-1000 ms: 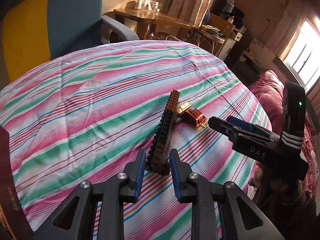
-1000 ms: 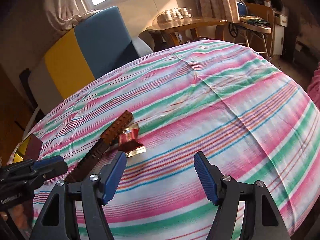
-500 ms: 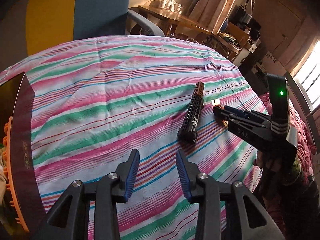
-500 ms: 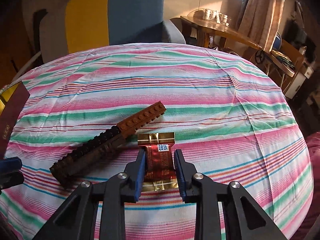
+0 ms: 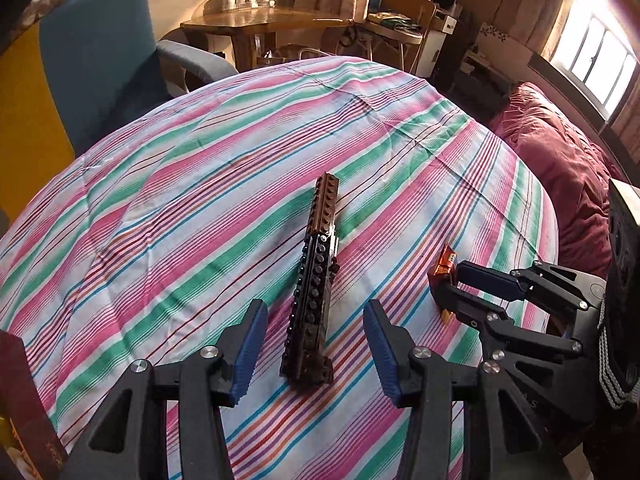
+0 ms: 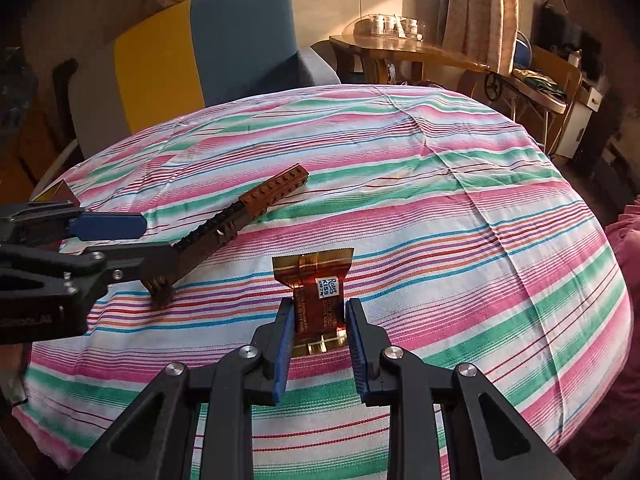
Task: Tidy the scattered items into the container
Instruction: 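Grasp the brown toy rifle with the left gripper while the right gripper grasps the red candy, then lift the rifle with the left gripper while the right gripper lifts the candy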
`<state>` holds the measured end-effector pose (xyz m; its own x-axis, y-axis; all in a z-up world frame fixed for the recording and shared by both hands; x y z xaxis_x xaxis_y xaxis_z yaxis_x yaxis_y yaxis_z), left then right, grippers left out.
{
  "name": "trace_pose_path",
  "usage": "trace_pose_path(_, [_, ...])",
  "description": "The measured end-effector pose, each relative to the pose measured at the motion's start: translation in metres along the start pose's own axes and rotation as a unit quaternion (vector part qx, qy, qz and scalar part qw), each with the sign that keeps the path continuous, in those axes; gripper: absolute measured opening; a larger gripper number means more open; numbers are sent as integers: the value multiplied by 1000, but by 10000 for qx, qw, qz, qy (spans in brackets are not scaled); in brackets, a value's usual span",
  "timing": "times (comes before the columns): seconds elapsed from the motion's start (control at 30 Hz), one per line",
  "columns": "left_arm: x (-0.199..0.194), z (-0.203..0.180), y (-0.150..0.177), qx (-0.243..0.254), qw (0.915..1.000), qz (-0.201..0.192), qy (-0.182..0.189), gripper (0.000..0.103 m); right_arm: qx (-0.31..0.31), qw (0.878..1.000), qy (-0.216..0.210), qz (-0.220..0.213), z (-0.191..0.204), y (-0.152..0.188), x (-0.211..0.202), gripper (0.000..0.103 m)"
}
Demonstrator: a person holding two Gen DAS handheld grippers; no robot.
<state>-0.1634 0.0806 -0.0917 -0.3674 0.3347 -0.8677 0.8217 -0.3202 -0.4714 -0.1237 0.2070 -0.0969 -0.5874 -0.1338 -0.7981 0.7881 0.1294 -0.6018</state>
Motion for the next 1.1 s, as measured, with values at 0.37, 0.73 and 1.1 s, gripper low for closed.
trace_pose_path(0.37, [33, 5, -11, 86, 9997, 220, 3, 26, 322, 9991, -281, -50, -8, -3, 8, 41])
trace_pose_path(0.73, [1, 22, 24, -661, 9977, -107, -71, 24, -119, 9992, -390, 51, 4, -6, 20, 54])
trace_pose_path(1.1, [-50, 50, 110, -1592, 9859, -274, -445, 24, -353, 9964, -773, -8, 53, 3, -1, 28])
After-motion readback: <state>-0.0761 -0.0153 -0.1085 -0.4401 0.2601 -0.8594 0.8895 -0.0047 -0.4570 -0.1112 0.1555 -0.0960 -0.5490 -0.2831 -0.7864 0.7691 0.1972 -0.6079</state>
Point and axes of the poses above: each gripper's, at about its wrist camera, not at the fingertips, and x roughly the way its jaws point, z to its left, y to its underside, the point moved 4 cm from there along x, roughly the way its jaws point, and after that the axes turned 3 degrees about y, right-handed, at the moved point
